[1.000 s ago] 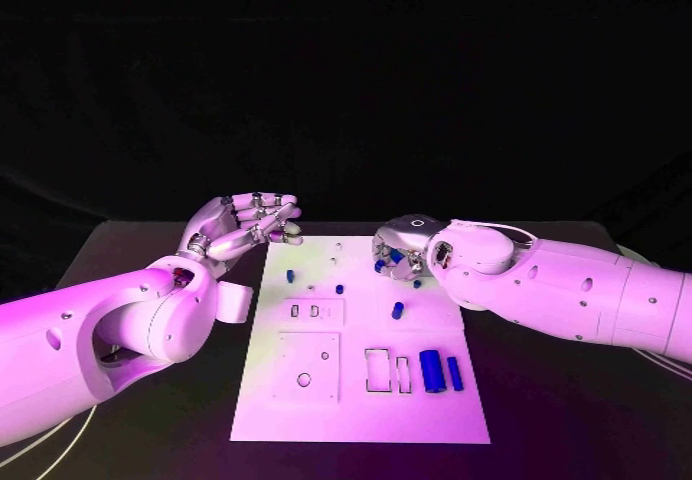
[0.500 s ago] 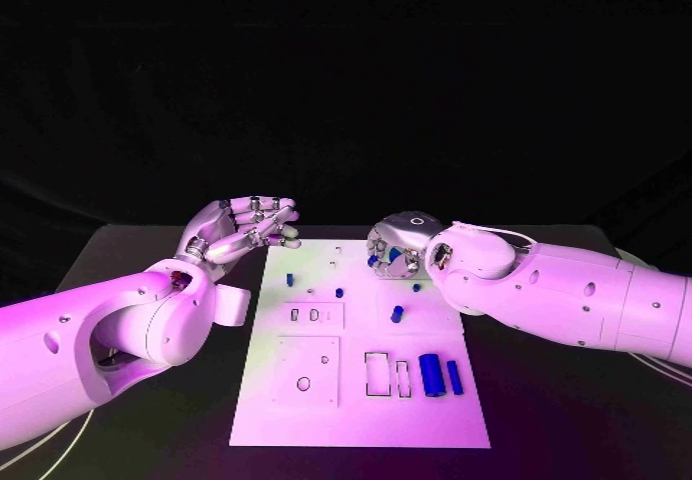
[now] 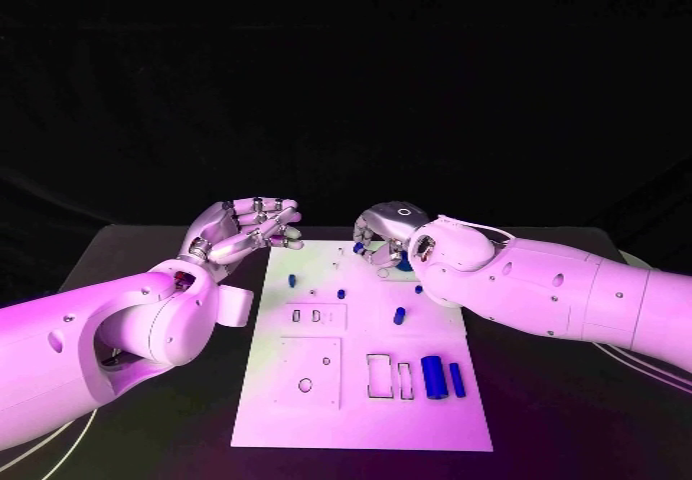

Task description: Assemble the parts on the task board

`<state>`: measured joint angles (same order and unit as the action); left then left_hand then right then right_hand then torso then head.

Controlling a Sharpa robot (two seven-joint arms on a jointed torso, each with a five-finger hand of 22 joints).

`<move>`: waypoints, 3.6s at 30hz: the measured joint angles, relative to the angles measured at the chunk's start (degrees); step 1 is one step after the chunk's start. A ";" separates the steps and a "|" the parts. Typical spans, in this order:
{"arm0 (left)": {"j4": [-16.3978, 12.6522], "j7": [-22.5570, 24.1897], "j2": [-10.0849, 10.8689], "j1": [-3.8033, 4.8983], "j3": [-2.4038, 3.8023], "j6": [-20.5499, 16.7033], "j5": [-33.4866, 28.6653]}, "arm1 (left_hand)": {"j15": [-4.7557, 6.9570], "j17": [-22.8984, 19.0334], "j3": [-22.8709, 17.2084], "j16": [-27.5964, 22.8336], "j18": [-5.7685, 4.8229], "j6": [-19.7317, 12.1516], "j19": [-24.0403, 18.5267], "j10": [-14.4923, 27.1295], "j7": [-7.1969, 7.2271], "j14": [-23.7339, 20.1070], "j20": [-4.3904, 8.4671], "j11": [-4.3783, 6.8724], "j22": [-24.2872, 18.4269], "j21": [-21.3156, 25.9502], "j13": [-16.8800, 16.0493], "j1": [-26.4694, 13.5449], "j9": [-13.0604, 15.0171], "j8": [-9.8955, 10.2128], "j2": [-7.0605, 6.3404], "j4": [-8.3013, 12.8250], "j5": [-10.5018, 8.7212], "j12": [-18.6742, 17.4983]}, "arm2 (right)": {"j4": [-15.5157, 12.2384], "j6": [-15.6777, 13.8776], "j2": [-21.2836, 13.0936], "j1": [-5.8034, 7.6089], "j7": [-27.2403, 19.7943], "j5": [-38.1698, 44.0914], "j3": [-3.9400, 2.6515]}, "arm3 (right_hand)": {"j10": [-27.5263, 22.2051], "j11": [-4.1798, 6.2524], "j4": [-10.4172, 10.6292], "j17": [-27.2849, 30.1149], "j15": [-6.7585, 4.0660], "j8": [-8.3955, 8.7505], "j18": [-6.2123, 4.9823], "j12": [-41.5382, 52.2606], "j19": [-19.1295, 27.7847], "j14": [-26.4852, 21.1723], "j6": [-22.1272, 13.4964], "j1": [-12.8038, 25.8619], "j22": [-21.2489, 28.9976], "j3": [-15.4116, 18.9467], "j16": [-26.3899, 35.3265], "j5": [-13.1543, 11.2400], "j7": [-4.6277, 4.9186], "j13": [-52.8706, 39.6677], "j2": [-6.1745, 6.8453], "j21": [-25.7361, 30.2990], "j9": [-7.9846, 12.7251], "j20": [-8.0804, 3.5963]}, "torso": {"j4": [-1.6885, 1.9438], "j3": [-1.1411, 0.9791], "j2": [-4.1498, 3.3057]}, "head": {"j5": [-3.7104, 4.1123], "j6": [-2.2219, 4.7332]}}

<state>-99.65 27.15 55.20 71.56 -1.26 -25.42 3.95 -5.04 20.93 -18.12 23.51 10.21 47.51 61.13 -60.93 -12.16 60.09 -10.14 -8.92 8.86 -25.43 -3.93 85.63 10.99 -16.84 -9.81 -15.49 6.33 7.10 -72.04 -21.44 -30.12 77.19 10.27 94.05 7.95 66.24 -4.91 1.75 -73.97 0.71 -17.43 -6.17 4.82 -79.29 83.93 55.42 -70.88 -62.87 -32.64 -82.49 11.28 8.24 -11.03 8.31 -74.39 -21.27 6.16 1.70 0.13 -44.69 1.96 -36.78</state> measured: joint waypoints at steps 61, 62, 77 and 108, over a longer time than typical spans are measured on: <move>0.84 0.01 -1.10 0.70 0.00 0.09 -0.17 | 0.00 0.23 0.00 0.00 0.00 0.00 0.00 0.00 0.00 0.00 0.00 0.00 -0.02 0.02 0.00 0.00 0.07 0.00 0.00 0.00 0.00 0.00 | 9.60 -2.41 8.63 -1.77 -0.42 -0.82 -0.02 | -0.01 -0.01 0.70 0.15 0.00 0.29 0.00 0.00 0.00 0.00 -0.11 0.22 0.19 0.40 0.01 -0.23 0.09 -0.16 0.23 0.01 -0.24 0.00 | 0.20 0.12 -0.31 | -1.31 -0.88; 0.85 0.01 -1.11 0.71 0.00 0.09 -0.17 | 0.00 0.23 0.00 0.00 0.00 0.00 0.00 0.00 0.00 0.00 0.00 0.00 -0.02 0.02 0.00 0.00 0.06 0.00 0.00 0.00 0.00 0.00 | 9.61 -2.40 8.70 -1.78 -0.44 -0.83 -0.03 | -0.01 -0.01 0.70 0.15 0.00 0.29 0.00 0.00 0.00 0.00 -0.12 0.22 0.19 0.40 0.01 -0.23 0.09 -0.16 0.23 0.01 -0.26 0.00 | 0.17 0.12 -0.31 | -1.31 -0.95; 0.96 0.01 -1.21 0.74 -0.01 0.09 -0.17 | 0.00 0.31 -0.16 0.00 0.00 0.00 0.00 0.00 0.00 0.00 0.00 0.00 -0.02 0.02 0.00 0.00 0.06 0.00 0.00 -0.16 0.00 -0.27 | 10.75 -2.05 9.23 -1.96 -0.30 -0.86 0.00 | -4.19 -1.91 2.29 3.65 0.92 3.61 0.00 -1.00 3.00 0.09 -5.22 1.27 5.18 1.34 1.57 -0.78 2.54 0.32 2.23 3.53 0.27 1.12 | 0.01 0.07 -0.32 | -1.33 -1.27; 2.46 0.00 -0.84 0.80 -0.03 0.38 -0.19 | 0.00 0.93 -0.32 0.00 0.00 0.31 0.00 -0.63 0.32 0.00 0.00 0.63 0.03 -0.24 -0.08 0.00 0.34 0.00 0.00 -0.32 0.00 -0.27 | -6.01 -5.14 -10.40 1.07 -3.86 -12.75 -0.97 | 8.98 1.91 1.72 1.20 -2.37 3.33 0.09 25.41 0.37 0.10 -4.78 -1.71 -0.10 6.62 -0.06 2.01 -0.14 -21.16 4.27 1.02 -2.46 -1.68 | -1.19 0.04 0.27 | -0.92 -0.06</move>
<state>-97.18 27.16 54.35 72.36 -1.29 -25.04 3.76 -5.04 21.86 -18.44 23.51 10.20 47.82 61.12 -61.55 -11.84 60.09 -10.14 -8.29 8.90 -25.67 -4.01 85.64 11.34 -16.84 -9.81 -15.81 6.33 6.83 -78.06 -26.59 -40.52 78.25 6.41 81.30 6.97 75.22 -3.00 3.47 -72.76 -1.66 -14.10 -6.08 30.23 -78.92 84.03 50.64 -72.60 -62.97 -26.01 -82.55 13.29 8.11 -32.20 12.57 -73.37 -23.73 4.48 0.51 0.17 -44.42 1.04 -36.84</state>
